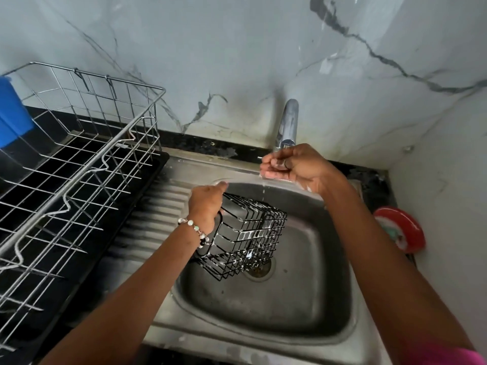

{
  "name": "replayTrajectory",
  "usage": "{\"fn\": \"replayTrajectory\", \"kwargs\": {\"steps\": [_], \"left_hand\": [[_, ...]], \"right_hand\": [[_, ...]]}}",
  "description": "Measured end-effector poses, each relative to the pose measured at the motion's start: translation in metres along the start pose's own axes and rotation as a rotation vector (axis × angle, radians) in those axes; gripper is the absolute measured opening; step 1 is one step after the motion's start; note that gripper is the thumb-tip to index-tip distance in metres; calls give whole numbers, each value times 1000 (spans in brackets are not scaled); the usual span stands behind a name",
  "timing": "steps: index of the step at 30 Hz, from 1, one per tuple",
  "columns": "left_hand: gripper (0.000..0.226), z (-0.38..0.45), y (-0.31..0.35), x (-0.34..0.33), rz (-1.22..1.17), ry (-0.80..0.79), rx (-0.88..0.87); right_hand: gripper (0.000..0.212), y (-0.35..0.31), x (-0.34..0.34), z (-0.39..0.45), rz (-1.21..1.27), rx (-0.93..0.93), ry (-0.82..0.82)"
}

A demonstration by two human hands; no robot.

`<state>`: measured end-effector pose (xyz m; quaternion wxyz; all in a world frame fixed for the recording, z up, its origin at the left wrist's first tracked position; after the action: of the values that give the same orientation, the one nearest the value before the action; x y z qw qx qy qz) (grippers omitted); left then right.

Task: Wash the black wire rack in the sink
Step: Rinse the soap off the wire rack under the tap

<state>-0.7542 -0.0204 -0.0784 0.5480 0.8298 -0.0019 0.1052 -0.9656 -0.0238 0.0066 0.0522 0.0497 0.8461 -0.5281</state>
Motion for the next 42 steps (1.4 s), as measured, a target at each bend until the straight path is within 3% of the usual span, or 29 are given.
{"fn": "replayTrajectory", "kwargs": {"steps": [4,8,12,17,20,25,39,42], "left_hand": [[51,2,7,-28,129,-139,-67],[43,4,17,-51,272,-273,-112],[41,0,30,-75,274,-446,-100],[28,-10,26,-102,70,-599,134],[25,-21,22,-113,-44,-676,261],[32,-24,14,-122,40,-800,357],[41,-33,8,-131,8,-826,550],[42,-34,7,-138,-64,-816,566]], "right_hand": [[25,1,-16,-19,-102,-66,-214],[22,-5,1,-21,-165,-40,-81],[23,-11,4,-24,-48,-4,-113],[23,-13,1,-27,-28,-19,-120],[23,-12,10,-25,-97,-50,-33],[25,-11,14,-27,-91,-92,-30],[26,-10,13,-24,-22,-104,14],[28,-11,13,-25,-7,-101,-38]]}}
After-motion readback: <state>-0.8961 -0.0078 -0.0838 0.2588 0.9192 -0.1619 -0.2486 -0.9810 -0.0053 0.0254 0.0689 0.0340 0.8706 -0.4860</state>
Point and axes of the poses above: each hand's wrist, its own z-axis towards the middle knuckle, its own x-axis out of the back of the hand, y = z × x, the point moved 8 cm from there along z, towards the middle knuckle, and after that the axes turned 2 degrees about -x, right-handed, at the moved point
